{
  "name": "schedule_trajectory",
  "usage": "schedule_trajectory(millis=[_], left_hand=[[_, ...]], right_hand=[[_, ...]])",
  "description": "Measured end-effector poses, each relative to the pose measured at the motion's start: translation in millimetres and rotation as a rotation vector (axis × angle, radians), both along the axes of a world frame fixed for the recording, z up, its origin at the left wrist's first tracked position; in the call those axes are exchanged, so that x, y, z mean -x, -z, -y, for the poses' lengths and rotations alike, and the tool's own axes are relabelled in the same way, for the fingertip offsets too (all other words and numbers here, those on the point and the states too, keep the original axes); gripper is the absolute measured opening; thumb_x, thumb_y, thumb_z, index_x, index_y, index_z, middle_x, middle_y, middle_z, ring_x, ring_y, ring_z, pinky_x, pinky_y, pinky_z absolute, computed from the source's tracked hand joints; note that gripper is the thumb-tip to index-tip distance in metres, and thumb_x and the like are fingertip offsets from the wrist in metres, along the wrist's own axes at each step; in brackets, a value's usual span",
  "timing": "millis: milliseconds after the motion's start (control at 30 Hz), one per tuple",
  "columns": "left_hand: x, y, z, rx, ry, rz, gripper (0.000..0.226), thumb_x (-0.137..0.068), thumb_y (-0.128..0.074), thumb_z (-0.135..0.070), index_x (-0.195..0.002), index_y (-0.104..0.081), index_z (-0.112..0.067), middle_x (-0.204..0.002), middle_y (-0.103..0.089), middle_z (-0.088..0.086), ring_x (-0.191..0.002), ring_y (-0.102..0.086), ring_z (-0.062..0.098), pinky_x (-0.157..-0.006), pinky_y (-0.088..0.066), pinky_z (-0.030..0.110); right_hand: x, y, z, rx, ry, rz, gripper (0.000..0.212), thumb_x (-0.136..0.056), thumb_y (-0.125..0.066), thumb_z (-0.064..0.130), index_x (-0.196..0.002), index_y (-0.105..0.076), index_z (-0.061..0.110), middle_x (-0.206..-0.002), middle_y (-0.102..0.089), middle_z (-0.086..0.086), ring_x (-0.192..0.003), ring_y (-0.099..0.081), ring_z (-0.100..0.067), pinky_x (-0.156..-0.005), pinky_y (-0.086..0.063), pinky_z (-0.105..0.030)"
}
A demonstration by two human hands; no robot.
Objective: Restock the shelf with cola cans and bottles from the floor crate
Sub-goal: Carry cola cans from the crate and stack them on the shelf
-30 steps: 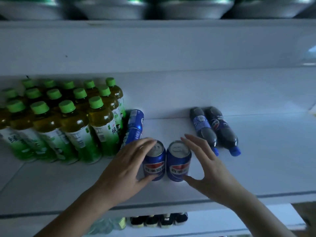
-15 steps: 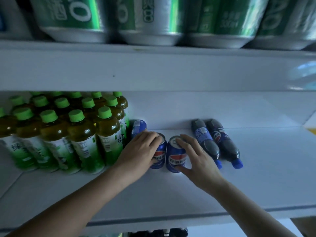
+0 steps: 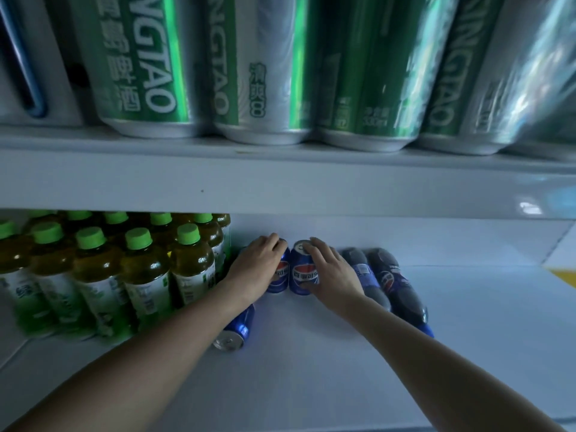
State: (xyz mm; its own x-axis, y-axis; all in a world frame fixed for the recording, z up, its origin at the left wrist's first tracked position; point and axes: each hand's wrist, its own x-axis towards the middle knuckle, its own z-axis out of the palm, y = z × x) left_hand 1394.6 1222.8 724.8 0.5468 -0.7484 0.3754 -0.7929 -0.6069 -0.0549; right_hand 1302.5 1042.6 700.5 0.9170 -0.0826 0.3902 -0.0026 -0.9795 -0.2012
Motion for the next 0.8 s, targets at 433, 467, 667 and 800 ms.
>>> schedule_trajectory(millis=[433,467,667,800], left_hand=[[-25.1,8.7,15.7,-0.001,-0.071,-0.013,0.065,-0.078,-0.081,-0.007,-0.136,-0.051,-0.014,-0.131,-0.056,0.003,-0.120,-0.053,0.025,-0.100,-0.048,0.035],[-25.9,8.7,16.4,-0.004,-0.075,0.003,0.065,-0.077,-0.081,-0.006,-0.135,-0.052,-0.014,-0.130,-0.056,0.003,-0.120,-0.053,0.024,-0.101,-0.047,0.034],[-29.4,4.9,20.1,-0.058,-0.090,0.038,0.060,-0.078,-0.077,-0.004,-0.131,-0.052,-0.011,-0.129,-0.055,0.008,-0.119,-0.053,0.029,-0.097,-0.049,0.041],[-24.5,3.9,25.4,-0.065,-0.112,0.078,0.059,-0.076,-0.075,-0.001,-0.129,-0.050,-0.010,-0.125,-0.052,0.009,-0.115,-0.052,0.030,-0.096,-0.047,0.040]], right_hand=[[-34.4,2.9,16.0,0.162,0.120,0.017,0.079,-0.081,-0.077,0.043,-0.148,-0.035,0.031,-0.146,-0.040,-0.003,-0.130,-0.046,-0.027,-0.100,-0.047,-0.040],[-35.7,3.9,15.4,0.164,0.129,0.015,0.079,-0.082,-0.077,0.043,-0.148,-0.036,0.030,-0.142,-0.043,-0.006,-0.128,-0.048,-0.028,-0.099,-0.048,-0.040],[-38.7,8.4,13.0,0.158,0.090,0.006,0.086,-0.079,-0.080,0.028,-0.151,-0.034,0.019,-0.145,-0.039,-0.010,-0.125,-0.051,-0.031,-0.100,-0.046,-0.040],[-38.1,4.9,6.8,0.089,0.107,-0.030,0.091,-0.081,-0.079,0.025,-0.155,-0.027,0.018,-0.150,-0.032,-0.009,-0.131,-0.047,-0.032,-0.105,-0.045,-0.040]])
